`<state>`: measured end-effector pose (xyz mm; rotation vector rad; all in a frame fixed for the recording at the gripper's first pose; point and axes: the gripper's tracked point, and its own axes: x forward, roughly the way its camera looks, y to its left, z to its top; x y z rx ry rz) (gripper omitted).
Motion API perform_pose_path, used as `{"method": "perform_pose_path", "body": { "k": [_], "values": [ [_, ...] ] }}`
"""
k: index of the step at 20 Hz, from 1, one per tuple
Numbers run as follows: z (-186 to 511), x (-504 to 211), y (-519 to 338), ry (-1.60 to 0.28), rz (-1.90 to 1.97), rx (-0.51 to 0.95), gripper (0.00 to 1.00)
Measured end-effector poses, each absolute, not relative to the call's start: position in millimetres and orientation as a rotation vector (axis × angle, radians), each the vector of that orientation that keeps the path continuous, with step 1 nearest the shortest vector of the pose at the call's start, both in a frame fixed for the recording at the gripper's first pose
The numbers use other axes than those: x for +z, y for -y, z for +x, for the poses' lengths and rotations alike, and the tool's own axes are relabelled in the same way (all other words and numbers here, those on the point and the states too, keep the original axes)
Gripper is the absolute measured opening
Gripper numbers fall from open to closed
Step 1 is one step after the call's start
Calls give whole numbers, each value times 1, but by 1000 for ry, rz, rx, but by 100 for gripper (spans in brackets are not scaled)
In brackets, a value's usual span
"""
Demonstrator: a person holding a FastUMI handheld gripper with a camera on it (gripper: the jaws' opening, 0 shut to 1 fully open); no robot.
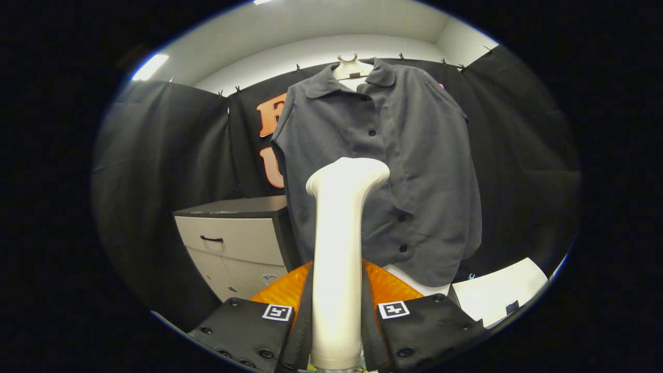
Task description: Iron the clothes twice with a garment steamer, once on the left side and once on the right side.
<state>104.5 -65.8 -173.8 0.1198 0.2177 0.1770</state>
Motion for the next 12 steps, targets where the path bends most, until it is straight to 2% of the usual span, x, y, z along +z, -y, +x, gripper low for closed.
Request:
{"method": "perform_pose_path", "body": {
  "k": [7,12],
  "values": [
    [122,-96,125,-89,117,79,46],
    [167,-70,154,-81,100,51,46]
  ]
}}
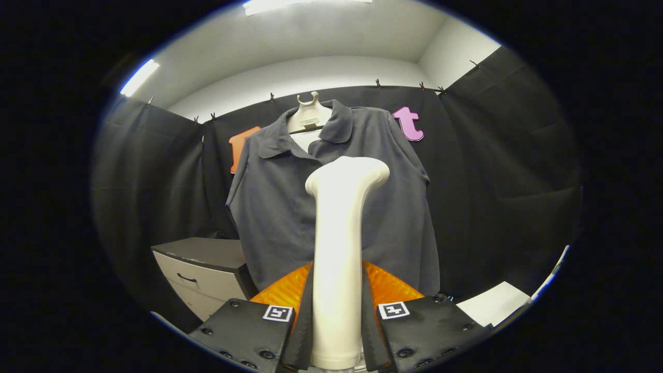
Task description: Iron the clothes twice with a garment steamer, once on the left side and once on the right side.
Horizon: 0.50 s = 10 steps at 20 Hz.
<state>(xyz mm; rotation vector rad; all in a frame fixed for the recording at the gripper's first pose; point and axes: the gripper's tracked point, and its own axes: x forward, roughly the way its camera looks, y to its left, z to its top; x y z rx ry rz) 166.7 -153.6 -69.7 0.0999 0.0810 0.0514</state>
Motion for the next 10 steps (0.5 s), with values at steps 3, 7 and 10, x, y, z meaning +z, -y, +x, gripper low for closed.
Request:
{"method": "perform_pose_path", "body": {
  "k": [3,7,10],
  "values": [
    [197,-58,164,-68,96,47,46],
    [233,-49,172,-59,103,36,46],
    [250,-47,173,-51,105,25,46]
  ]
}}
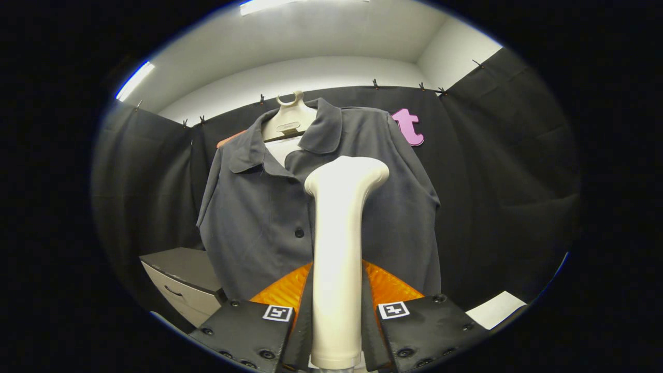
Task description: Iron the clothes twice with a garment steamer, once on the left side and once on the right side.
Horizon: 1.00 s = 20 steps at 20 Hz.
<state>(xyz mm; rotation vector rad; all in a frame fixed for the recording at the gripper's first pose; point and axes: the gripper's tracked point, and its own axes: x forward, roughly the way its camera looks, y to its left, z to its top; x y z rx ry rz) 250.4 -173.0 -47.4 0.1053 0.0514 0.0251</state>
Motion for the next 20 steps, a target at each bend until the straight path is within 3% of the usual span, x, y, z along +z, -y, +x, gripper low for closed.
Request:
{"method": "perform_pose_path", "body": {
  "k": [20],
  "values": [
    [234,-133,176,-165,123,-15,46]
  ]
}}
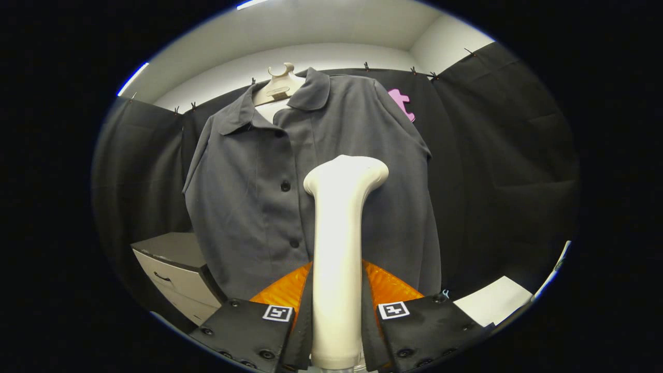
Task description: Iron the clothes twice with a garment steamer, once on the left side and once on the right side.
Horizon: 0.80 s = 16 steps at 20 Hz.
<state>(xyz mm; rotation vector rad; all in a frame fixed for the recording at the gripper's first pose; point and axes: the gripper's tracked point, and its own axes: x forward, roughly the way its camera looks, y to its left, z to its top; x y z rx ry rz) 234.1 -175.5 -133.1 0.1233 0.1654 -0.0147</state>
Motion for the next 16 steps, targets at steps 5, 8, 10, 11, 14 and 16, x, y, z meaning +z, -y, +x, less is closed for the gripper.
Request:
{"method": "perform_pose_path", "body": {
  "k": [5,8,10,11,14,16],
  "values": [
    [217,-174,175,-217,117,-22,46],
    [206,-193,176,-249,126,-29,46],
    [200,-205,177,-263,129,-32,46],
    [197,-211,178,-273,128,-36,46],
    [187,-230,180,-305,135,-47,46],
    [179,-239,181,-322,142,-55,46]
  ]
}}
